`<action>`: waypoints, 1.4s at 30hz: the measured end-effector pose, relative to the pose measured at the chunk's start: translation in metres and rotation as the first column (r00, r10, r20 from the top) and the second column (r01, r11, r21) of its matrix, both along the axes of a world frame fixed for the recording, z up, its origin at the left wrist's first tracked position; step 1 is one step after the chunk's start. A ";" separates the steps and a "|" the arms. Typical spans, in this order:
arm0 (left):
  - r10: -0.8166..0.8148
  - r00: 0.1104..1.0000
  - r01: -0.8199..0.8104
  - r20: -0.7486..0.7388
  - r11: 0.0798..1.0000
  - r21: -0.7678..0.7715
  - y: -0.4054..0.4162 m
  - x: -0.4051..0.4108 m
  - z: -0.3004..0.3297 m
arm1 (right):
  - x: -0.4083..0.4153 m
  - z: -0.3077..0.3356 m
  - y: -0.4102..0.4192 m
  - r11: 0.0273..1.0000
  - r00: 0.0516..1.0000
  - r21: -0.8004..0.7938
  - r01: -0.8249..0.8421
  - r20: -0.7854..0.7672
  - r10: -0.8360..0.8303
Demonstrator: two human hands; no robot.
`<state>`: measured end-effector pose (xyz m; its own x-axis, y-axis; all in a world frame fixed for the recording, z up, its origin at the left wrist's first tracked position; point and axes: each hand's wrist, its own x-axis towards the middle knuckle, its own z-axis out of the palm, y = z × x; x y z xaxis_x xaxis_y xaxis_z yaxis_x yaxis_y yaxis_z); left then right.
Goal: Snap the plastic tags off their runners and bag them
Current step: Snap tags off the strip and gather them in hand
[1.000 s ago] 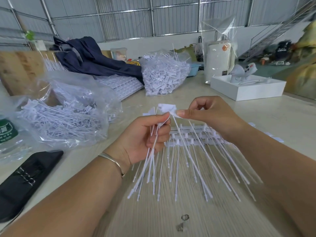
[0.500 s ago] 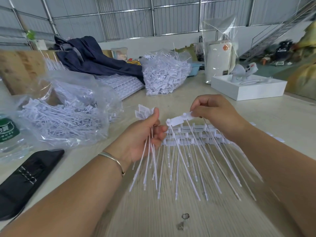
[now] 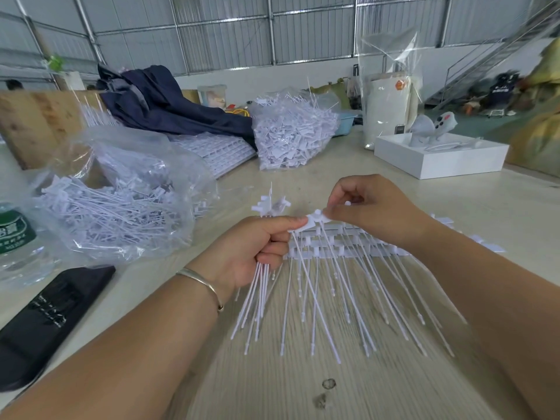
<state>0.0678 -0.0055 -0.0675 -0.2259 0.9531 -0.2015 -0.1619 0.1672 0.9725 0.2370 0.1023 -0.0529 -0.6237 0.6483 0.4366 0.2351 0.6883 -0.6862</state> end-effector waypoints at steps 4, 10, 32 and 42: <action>0.001 1.000 0.000 0.026 1.000 -0.020 0.000 0.000 -0.001 | 0.004 0.003 0.001 0.995 0.998 0.090 0.042 0.039 -0.046; -0.094 0.989 0.083 0.118 0.991 0.101 -0.005 0.004 0.003 | 0.008 0.009 0.001 0.995 0.997 -0.065 -0.071 -0.027 0.070; -0.146 0.966 0.104 0.214 0.975 0.195 -0.006 0.005 0.009 | 0.005 0.009 -0.005 0.958 0.960 -0.247 -0.147 -0.269 0.078; -0.158 0.967 0.151 -0.199 0.987 -0.050 -0.005 0.008 0.009 | 0.008 0.015 -0.009 0.982 0.992 -0.159 -0.105 -0.092 0.091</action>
<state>0.0755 -0.0108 -0.0581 -0.1157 0.9730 -0.1995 0.0679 0.2082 0.9757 0.2445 0.0929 -0.0383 -0.6535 0.6527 0.3831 0.1090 0.5821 -0.8058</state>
